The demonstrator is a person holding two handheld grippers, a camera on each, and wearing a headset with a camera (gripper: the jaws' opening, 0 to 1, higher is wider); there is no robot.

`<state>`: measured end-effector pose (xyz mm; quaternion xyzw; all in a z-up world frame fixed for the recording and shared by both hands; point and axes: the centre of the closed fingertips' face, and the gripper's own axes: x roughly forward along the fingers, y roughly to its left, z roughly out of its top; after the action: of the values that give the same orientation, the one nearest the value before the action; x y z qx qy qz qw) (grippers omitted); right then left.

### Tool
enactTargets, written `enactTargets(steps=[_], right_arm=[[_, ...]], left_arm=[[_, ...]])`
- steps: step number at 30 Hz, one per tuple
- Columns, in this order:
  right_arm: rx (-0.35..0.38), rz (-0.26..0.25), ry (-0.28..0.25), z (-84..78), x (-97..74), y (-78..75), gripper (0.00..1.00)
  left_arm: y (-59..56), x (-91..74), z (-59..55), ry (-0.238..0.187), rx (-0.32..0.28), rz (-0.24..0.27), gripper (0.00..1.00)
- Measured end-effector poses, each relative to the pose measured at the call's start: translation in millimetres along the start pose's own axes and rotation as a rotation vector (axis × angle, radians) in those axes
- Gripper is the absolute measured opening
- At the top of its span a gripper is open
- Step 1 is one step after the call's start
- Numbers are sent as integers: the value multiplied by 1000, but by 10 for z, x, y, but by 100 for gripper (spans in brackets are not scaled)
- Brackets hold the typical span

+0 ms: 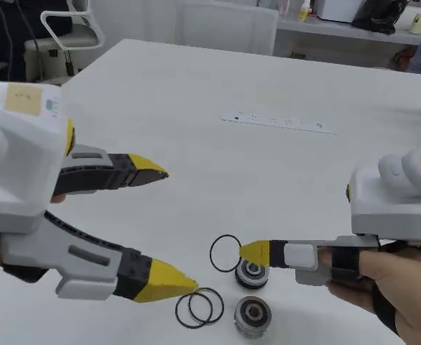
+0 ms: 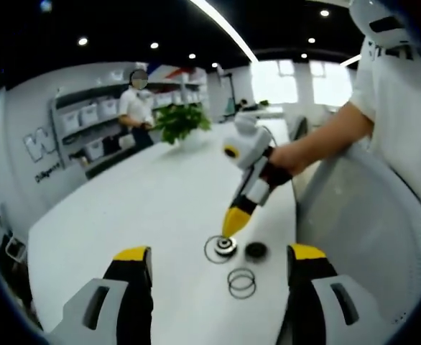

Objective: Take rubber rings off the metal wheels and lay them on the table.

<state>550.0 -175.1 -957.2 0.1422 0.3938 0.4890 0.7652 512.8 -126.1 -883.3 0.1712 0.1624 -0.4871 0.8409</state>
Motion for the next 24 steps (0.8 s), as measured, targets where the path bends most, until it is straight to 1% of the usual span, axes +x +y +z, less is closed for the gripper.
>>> enactTargets(steps=[4,5,7,11,14,20,24], right_arm=[[-9,10,17,-35,20,23,0],[-12,12,23,-48,24,29,0],[-17,15,31,-64,31,37,0],[-25,21,47,-104,51,66,0],[-36,24,64,-147,74,88,0],[-47,30,97,-231,106,100,0],[-60,35,129,-298,137,93,0]], left_arm=[[28,-87,-127,23,-38,37,78],[90,-158,-200,24,-50,51,78],[136,-244,-293,28,-69,64,78],[124,-307,-397,32,-103,89,78],[67,-318,-474,34,-133,92,78],[12,-332,-557,35,-174,105,78],[-25,-325,-591,36,-191,107,77]])
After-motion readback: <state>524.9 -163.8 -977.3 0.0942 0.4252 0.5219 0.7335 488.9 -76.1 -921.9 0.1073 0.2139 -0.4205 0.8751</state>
